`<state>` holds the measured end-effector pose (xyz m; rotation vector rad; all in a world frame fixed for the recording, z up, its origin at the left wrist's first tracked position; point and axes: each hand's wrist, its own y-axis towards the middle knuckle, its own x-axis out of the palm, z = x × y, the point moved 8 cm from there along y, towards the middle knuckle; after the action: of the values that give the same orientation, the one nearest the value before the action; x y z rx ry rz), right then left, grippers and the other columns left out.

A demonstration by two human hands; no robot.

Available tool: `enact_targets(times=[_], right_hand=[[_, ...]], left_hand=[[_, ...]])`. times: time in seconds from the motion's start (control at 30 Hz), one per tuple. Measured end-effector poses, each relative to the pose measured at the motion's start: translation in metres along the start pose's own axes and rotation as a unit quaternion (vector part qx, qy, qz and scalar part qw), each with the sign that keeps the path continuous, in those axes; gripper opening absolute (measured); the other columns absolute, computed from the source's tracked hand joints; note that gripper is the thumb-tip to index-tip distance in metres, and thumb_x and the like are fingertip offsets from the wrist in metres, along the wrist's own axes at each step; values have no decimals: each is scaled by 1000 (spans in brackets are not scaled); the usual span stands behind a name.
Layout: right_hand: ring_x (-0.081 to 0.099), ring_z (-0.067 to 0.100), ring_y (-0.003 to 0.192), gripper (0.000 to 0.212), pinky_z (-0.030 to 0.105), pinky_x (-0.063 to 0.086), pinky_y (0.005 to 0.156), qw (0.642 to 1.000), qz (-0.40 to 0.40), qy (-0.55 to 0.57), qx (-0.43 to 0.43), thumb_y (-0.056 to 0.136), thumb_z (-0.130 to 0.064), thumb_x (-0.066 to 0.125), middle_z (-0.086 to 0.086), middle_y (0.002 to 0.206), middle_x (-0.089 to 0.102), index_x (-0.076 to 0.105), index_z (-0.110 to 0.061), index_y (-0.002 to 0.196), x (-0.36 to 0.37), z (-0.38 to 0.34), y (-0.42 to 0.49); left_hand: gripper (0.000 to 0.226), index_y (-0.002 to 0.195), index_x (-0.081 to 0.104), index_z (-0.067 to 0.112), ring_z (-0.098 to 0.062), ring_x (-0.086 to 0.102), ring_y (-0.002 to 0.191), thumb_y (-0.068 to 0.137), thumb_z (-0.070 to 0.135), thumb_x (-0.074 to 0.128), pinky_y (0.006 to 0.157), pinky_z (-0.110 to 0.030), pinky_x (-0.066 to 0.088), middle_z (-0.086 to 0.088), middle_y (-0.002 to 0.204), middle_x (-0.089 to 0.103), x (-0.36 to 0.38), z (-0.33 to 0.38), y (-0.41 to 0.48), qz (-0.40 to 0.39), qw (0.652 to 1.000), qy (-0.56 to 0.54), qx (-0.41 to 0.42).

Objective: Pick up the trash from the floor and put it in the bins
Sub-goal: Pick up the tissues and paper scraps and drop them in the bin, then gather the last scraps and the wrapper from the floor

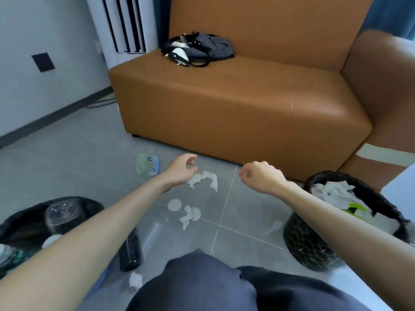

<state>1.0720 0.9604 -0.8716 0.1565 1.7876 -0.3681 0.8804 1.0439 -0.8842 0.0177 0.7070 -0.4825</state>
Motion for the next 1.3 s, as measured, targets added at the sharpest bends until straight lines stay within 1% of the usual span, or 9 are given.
enact_targets(times=[0.17,0.37,0.5,0.6,0.83,0.93,1.07,1.2,1.3], right_hand=[[59,22,110,25,32,47,88,994,-71,33,-70,90,-31,50,-6,115,66,65,-31,110,58,-58,21],[53,21,119,33,31,41,99,974,-166,55,-143,91,-28,55,2,126,60,60,-19,122,137,-106,39],[51,25,122,35,32,42,98,966,-197,60,-157,91,-25,55,8,129,57,57,-17,125,190,-122,55],[48,25,123,36,30,38,99,960,-221,70,-156,92,-24,55,8,132,54,56,-16,126,225,-128,61],[52,25,114,36,31,43,94,957,-231,78,-157,90,-23,56,8,125,55,58,-16,125,263,-124,63],[55,21,105,34,25,41,82,960,-217,98,-150,91,-22,57,6,123,57,60,-17,124,261,-119,64],[49,16,86,28,24,35,74,964,-192,110,-146,90,-21,56,7,118,59,61,-19,118,251,-114,63],[57,21,99,33,22,36,78,966,-173,129,-144,92,-21,53,2,127,58,55,-19,125,223,-123,55],[58,16,97,32,23,41,72,958,-154,193,-148,95,-21,49,-6,127,59,53,-23,126,183,-146,45]], left_hand=[[48,140,40,13,-23,48,125,94,14,50,100,-27,37,-9,140,46,-9,-95,-17,31,995,-5,-94],[54,145,29,15,-27,47,123,94,13,47,84,-24,37,-12,145,36,10,-190,-40,47,981,9,-186],[59,146,27,20,-30,30,134,91,14,48,105,-35,32,-14,147,30,25,-253,-51,74,967,33,-244],[66,148,19,20,-32,22,138,90,22,52,110,-40,29,-14,151,21,33,-290,-57,85,948,67,-298],[96,149,-6,32,-38,45,122,83,34,64,92,-42,46,-22,137,38,56,-339,-72,86,912,62,-395],[102,149,-10,32,-38,47,119,81,26,66,88,-40,47,-20,133,40,56,-341,-74,108,910,55,-397],[108,150,-8,29,-27,53,90,77,17,70,72,-34,50,-14,116,46,56,-318,-71,120,927,1,-355],[111,148,-1,38,-18,50,112,70,22,75,89,-28,44,1,131,40,38,-271,-68,168,941,-127,-266],[91,133,24,50,-3,54,105,66,23,80,87,-16,46,15,113,50,3,-223,-75,202,948,-181,-168]])
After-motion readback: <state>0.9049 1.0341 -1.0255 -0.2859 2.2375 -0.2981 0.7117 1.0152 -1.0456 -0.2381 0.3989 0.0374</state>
